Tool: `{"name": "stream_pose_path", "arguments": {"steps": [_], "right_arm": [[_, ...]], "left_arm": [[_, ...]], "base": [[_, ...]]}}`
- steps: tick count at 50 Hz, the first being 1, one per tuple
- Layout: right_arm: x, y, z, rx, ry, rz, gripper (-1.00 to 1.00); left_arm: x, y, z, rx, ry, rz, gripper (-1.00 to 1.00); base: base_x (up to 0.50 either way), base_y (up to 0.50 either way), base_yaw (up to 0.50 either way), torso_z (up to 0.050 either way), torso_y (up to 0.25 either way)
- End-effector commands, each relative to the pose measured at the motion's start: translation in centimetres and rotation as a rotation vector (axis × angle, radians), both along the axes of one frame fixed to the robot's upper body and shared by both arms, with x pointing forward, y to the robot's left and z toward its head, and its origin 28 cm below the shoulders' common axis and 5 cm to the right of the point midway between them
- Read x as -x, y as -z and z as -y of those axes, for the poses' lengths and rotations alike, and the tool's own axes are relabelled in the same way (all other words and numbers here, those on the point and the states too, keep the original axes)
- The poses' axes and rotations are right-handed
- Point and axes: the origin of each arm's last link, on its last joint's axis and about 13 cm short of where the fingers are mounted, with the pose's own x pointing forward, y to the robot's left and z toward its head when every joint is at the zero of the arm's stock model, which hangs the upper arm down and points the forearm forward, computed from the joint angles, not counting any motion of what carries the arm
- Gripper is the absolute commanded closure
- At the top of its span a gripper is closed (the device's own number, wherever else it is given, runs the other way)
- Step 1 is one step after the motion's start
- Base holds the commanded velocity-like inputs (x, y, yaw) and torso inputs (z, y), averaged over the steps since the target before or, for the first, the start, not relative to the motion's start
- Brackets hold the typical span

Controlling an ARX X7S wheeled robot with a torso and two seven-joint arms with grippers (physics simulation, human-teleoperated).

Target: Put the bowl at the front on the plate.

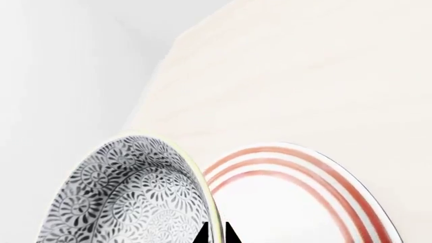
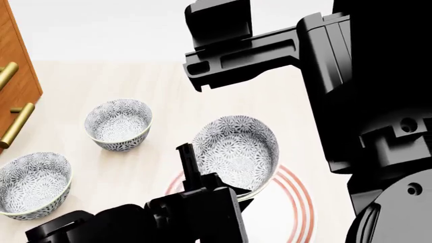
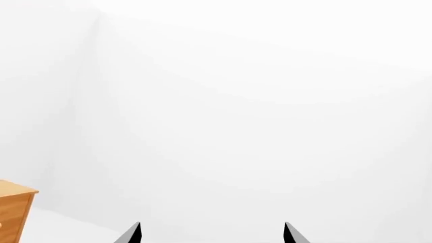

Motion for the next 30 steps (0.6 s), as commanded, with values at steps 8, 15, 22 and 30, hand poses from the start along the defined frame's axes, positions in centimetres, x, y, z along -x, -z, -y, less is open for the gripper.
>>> {"name": "stream_pose_path", "arguments": {"steps": [8,15,22,30], "right_arm": [[-0.1,0.0,0.1,-0.005,0.007,-0.003,-1.00],[0.0,-0.1,0.2,-0.012,0.014,0.004,-1.00],[-0.1,0.0,0.2,-0.018,0.016,0.003,-1.00],[-0.1,0.0,0.1,-0.008,0.021,0.000,-1.00]], "left_arm": [[-0.5,0.0,0.7,-0.030,0.019,-0.004,1.00],[-0.6,0.3,0.7,-0.030,0.022,-0.010,1.00],[-0.4,1.0,0.9,-0.047,0.031,-0.022,1.00],[-0.4,1.7,0.7,-0.069,0.031,-0.034,1.00]], "base": [[0.00,0.00,0.00,0.000,0.001],[0.00,0.00,0.00,0.000,0.000],[0.00,0.00,0.00,0.000,0.000],[0.00,0.00,0.00,0.000,0.000]]}}
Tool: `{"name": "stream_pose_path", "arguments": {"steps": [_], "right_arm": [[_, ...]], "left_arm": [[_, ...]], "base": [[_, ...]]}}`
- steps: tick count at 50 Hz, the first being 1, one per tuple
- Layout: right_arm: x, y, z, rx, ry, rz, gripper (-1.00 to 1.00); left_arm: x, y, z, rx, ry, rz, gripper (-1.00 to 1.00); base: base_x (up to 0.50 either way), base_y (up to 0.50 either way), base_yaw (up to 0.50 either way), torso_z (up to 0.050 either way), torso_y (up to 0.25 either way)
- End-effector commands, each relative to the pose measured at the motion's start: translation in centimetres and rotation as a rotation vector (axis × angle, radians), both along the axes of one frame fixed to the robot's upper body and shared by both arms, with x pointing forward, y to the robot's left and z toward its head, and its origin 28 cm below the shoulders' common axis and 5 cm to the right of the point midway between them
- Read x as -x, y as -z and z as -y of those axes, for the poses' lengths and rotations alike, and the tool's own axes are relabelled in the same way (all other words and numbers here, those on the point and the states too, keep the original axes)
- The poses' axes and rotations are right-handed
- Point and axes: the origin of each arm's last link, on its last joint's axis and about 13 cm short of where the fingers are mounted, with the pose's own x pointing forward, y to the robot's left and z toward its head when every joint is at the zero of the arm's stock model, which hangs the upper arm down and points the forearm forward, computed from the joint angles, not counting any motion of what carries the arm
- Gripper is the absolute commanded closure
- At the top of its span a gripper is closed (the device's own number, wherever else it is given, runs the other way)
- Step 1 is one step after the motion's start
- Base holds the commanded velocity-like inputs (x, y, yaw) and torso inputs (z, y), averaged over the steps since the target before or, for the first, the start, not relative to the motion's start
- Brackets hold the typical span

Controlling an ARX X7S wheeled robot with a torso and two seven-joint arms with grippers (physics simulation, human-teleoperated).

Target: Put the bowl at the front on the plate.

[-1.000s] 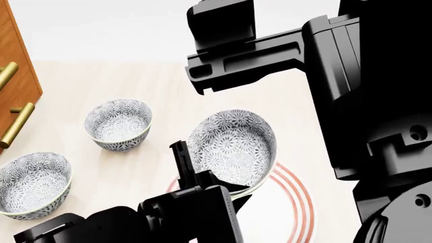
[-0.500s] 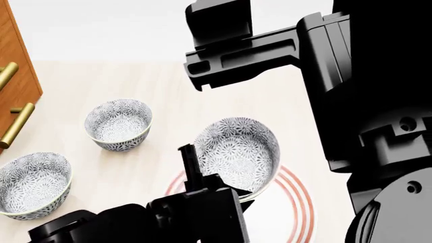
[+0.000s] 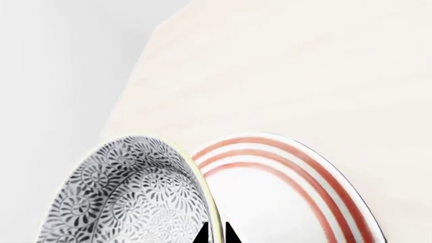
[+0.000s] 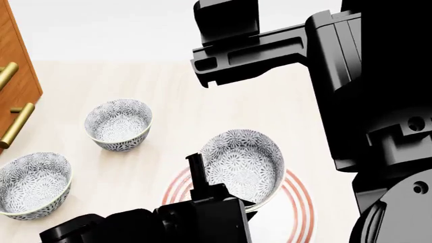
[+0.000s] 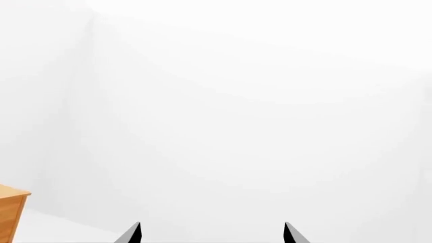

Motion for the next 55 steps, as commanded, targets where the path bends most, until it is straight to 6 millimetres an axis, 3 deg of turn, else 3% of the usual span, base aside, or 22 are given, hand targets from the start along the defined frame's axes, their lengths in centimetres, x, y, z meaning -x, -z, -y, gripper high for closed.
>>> {"name": "stream_pose_path", "arguments": {"steps": [1,55], "right_arm": [[-0.1,0.0,-0.1,0.005,0.005,-0.002,-1.00],[-0.5,0.7,0.1,-0.007,0.010,-0.011,-1.00]], "left_arm": [[0.0,0.6,0.0,-0.016,0.003,0.004,1.00],[0.1,2.3,0.3,-0.064,0.007,-0.075,1.00]], "base": [[0.00,0.00,0.00,0.000,0.000],[0.00,0.00,0.00,0.000,0.001]]}}
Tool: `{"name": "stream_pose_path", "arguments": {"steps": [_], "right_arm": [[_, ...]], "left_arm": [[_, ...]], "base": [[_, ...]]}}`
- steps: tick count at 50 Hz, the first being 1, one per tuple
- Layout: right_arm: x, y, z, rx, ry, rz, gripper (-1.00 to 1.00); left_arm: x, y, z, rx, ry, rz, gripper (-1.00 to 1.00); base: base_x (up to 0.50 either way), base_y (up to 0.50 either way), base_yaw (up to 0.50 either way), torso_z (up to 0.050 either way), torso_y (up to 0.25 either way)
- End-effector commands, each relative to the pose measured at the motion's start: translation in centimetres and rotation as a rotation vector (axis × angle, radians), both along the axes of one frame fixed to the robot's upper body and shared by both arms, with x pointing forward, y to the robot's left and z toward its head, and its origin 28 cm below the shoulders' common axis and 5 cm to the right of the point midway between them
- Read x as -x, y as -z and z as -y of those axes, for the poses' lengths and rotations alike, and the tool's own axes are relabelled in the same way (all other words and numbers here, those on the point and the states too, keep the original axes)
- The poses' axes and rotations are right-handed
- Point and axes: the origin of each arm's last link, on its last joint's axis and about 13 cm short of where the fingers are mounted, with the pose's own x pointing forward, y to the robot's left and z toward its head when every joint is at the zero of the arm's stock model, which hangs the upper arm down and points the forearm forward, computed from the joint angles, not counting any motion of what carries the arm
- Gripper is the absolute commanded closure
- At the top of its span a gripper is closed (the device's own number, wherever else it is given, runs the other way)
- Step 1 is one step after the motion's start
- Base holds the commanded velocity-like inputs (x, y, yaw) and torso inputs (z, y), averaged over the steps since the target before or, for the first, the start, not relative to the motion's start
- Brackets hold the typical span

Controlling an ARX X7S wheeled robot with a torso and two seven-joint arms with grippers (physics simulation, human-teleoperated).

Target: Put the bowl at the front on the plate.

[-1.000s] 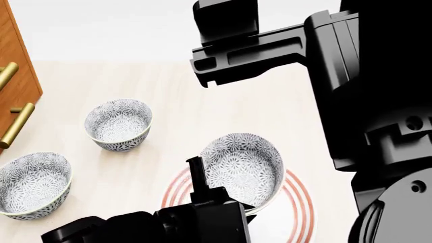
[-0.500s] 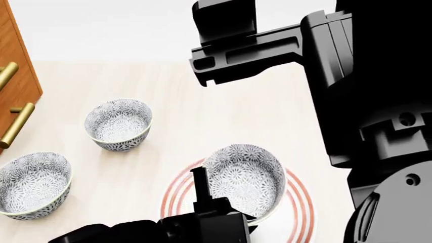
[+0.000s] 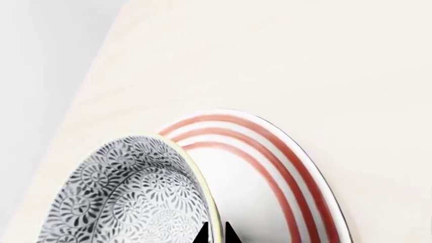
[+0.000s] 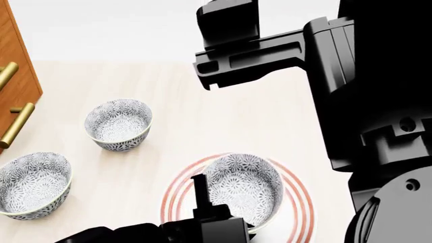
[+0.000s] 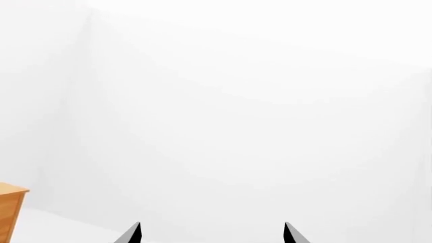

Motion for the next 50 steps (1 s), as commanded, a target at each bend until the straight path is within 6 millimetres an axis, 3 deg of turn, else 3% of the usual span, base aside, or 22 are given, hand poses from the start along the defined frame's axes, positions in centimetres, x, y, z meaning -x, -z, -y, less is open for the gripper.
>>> {"name": "stream_pose_path", "arguments": {"steps": [1,50], "right_arm": [[0.0,0.2,0.1,-0.004,0.005,-0.002,-1.00],[-0.1,0.9,0.5,-0.006,0.025,-0.016,-1.00]], "left_arm": [[-0.1,-0.1,0.0,-0.003,-0.011,-0.002,1.00],[-0.4,1.0,0.0,0.000,-0.032,-0.037,1.00]], "base": [[0.00,0.00,0.00,0.000,0.000],[0.00,0.00,0.00,0.000,0.000]]}}
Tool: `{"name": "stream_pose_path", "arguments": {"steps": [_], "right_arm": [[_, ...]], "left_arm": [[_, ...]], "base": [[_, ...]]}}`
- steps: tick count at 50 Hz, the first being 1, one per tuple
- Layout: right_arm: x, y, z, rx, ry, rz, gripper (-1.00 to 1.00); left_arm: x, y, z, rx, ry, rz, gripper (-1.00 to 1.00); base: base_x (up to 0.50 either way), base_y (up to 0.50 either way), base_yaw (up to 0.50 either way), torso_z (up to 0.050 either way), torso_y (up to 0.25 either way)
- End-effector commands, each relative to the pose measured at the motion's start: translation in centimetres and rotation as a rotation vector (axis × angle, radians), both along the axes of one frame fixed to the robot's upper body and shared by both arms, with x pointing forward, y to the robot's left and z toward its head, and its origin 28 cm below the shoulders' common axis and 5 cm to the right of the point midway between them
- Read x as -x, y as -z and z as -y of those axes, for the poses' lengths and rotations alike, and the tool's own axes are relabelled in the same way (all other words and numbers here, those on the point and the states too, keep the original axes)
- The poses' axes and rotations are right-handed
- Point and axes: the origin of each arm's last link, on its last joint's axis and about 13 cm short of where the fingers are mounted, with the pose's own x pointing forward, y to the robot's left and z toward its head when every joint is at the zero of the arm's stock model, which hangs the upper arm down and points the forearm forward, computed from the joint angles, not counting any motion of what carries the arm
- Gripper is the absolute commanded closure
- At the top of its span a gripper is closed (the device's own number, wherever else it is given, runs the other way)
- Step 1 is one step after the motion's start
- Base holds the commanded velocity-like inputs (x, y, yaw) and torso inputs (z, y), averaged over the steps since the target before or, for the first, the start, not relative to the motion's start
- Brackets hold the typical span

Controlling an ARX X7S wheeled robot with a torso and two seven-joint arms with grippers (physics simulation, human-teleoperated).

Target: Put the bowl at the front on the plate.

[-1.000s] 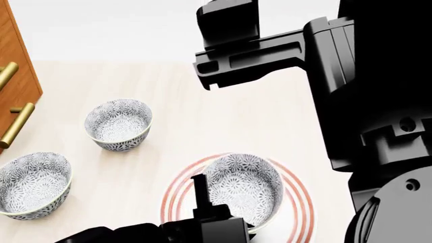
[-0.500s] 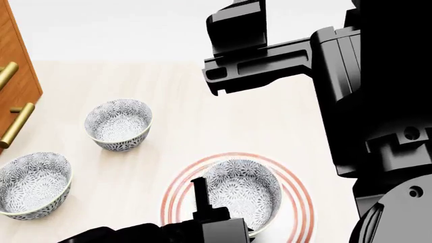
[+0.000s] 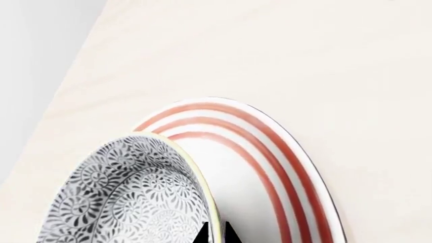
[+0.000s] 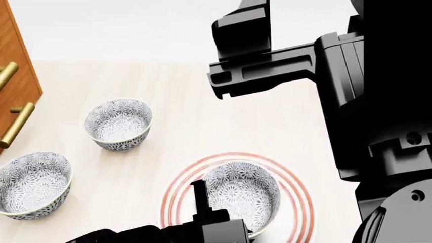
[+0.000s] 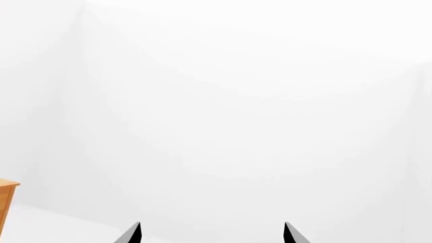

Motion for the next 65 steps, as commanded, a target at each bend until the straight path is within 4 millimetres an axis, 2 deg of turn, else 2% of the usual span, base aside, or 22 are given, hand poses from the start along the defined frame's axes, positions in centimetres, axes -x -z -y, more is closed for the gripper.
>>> {"name": "stream_pose_path", "arguments": {"steps": [1,35,36,54,65], "right_arm": [[0.0,0.1,0.0,-0.001,0.001,-0.001,-1.00],[-0.1,0.0,0.0,-0.004,-0.002,0.002,-1.00],[-0.1,0.0,0.0,-0.003,-0.001,0.002,-1.00],[0.1,-0.2,0.0,-0.006,0.000,0.011,-1.00],[0.1,-0.4,0.0,-0.010,0.000,0.018,-1.00]], "left_arm": [[-0.2,-0.1,-0.1,0.005,-0.015,0.013,1.00],[-0.1,1.0,-0.1,-0.015,-0.016,0.004,1.00],[-0.1,0.9,-0.1,-0.011,-0.019,0.003,-1.00],[-0.1,0.2,-0.3,0.041,-0.038,-0.012,-1.00],[0.3,-1.5,-0.5,0.131,-0.050,-0.107,-1.00]], "base": [[0.00,0.00,0.00,0.000,0.000],[0.00,0.00,0.00,0.000,0.000],[0.00,0.00,0.00,0.000,0.000],[0.00,0.00,0.00,0.000,0.000],[0.00,0.00,0.00,0.000,0.000]]}}
